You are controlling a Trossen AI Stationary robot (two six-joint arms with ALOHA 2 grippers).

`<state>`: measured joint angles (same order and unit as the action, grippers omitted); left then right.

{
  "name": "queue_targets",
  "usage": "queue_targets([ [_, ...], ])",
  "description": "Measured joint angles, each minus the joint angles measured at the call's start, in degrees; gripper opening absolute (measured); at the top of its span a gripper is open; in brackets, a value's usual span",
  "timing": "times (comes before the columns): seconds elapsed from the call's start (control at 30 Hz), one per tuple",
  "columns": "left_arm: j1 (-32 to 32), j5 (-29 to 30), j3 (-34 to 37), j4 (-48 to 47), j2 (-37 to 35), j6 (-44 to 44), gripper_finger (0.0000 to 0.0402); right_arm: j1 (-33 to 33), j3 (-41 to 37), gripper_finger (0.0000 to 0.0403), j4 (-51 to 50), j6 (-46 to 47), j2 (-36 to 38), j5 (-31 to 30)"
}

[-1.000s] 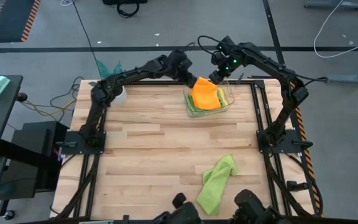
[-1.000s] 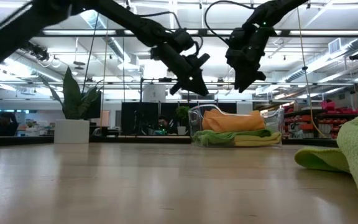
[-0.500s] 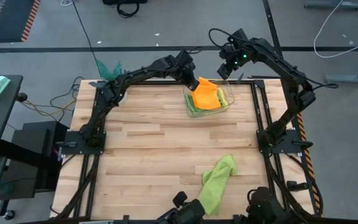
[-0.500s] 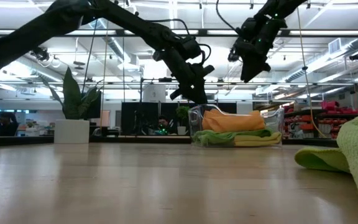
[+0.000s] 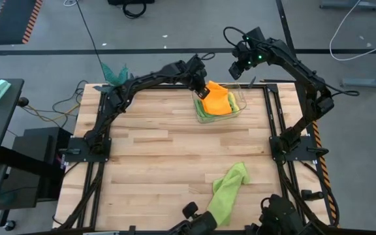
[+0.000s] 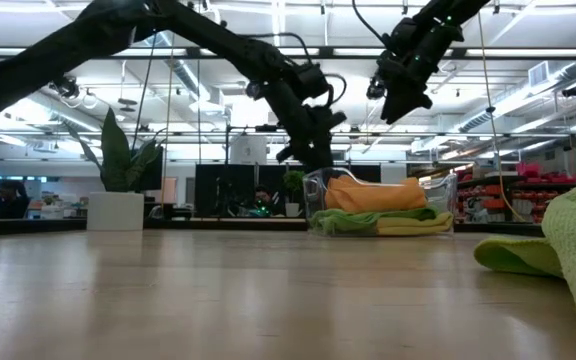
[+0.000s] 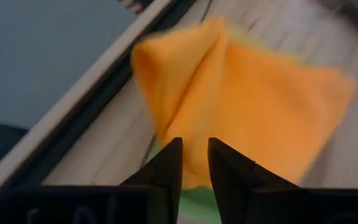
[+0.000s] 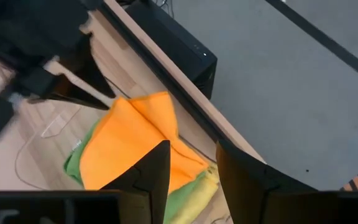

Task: Fold microfiber towels
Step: Stack the orange towel on top of the green towel in the transparent bin

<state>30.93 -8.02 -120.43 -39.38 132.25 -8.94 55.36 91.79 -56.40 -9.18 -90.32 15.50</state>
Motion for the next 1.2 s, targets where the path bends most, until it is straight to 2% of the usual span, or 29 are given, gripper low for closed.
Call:
queue_targets([
  [0.53, 1.36, -0.51, 0.12, -0.98, 2.10, 2.19, 0.0099, -0.42, 0.00, 0.0137, 0.78, 3.31, 0.00, 0.07],
  [0.7, 1.34, -3.07, 0.12, 1.44, 2.18, 1.86, 0.0101, -0.42, 0.00, 0.0137, 0.86, 3.44, 0.00, 0.05],
  [1.03, 1.37, -3.43, 0.12, 5.67, 2.66, -0.44, 0.0102, -0.42, 0.00, 0.0137, 1.59, 3.16, -0.02, 0.05],
  [1.2, 1.30, -3.81, 0.18, 5.19, 3.29, -0.90, 0.0086, -0.42, 0.00, 0.0137, 1.73, 3.03, -0.04, 0.02],
])
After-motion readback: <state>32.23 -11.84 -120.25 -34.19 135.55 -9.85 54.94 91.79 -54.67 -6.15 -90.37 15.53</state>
